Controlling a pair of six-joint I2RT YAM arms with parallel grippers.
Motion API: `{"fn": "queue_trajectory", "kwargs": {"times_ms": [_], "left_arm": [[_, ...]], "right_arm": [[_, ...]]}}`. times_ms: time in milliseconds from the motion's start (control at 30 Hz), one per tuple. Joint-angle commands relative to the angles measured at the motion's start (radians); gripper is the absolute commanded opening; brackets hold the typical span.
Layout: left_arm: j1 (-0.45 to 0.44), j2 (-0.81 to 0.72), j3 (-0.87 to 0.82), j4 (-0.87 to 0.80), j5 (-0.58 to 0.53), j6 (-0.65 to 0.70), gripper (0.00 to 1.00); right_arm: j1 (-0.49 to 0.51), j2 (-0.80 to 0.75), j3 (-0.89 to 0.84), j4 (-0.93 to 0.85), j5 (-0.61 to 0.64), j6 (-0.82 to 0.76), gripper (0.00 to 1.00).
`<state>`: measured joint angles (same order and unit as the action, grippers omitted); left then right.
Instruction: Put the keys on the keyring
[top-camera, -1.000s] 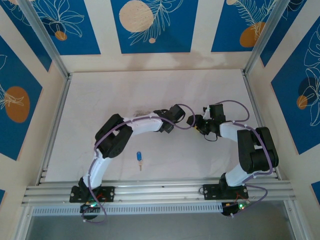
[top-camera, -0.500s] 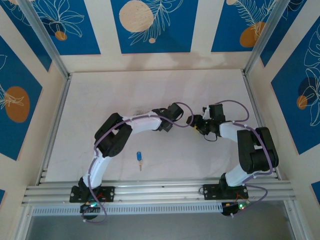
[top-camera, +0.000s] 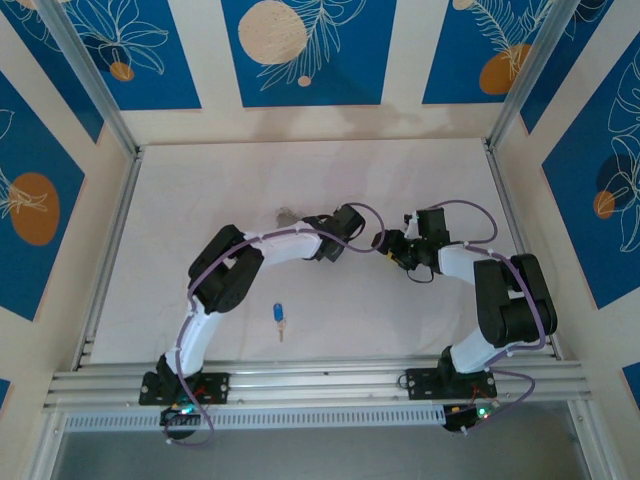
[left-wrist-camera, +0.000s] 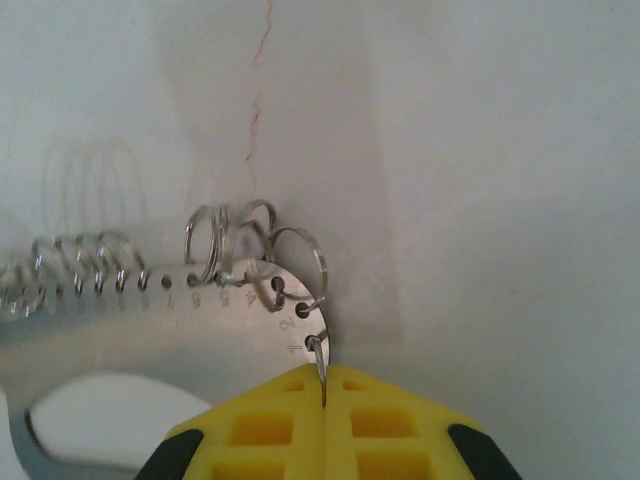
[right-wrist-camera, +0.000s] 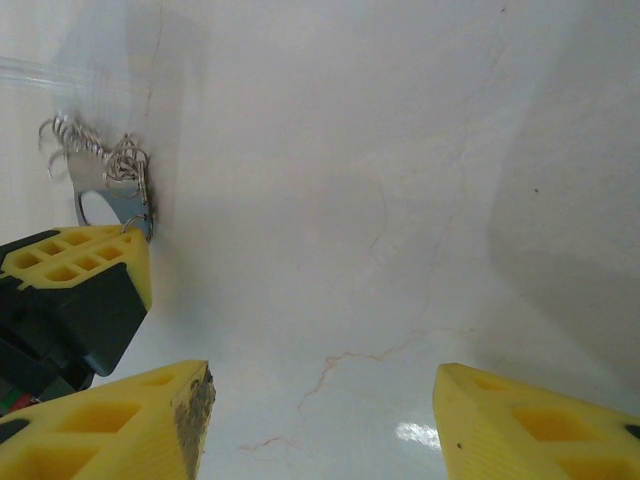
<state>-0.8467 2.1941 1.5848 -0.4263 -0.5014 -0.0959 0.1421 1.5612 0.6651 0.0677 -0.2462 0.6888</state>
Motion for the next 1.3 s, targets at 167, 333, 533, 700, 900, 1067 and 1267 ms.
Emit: {"fn": "queue_trajectory", "kwargs": {"times_ms": [167,333,533,700,900,1067,1267], "left_arm": [[0.015,-0.157,-0.043,0.019,-0.01,0.085,0.0],[0.038,-0.293,-0.087,0.062,0.064,0.142,0.0],[0.089,-0.479,-0.209,0.172,0.27,0.182,0.0],[0.137,-0.642,-0.341,0.301,0.478,0.188,0.0],[0.196,-0.787,-0.455,0.442,0.71,0.131,0.0],[0.216,-0.848,-0.505,0.53,0.839,0.074,0.0],[0.22,-0.891,-0.542,0.617,0.951,0.014,0.0]], "right_arm": [[0.037,-0.027,0.053,-0.045,0.023,0.002,0.61],[0.041,-0.055,0.057,0.025,-0.079,0.002,0.57],[0.054,-0.115,0.102,0.038,-0.166,0.002,0.44],[0.068,-0.201,0.123,0.063,-0.214,0.008,0.4],[0.094,-0.297,0.162,0.122,-0.295,0.017,0.4],[0.139,-0.339,0.22,0.15,-0.351,0.021,0.4],[0.178,-0.368,0.261,0.179,-0.405,-0.003,0.4]]}}
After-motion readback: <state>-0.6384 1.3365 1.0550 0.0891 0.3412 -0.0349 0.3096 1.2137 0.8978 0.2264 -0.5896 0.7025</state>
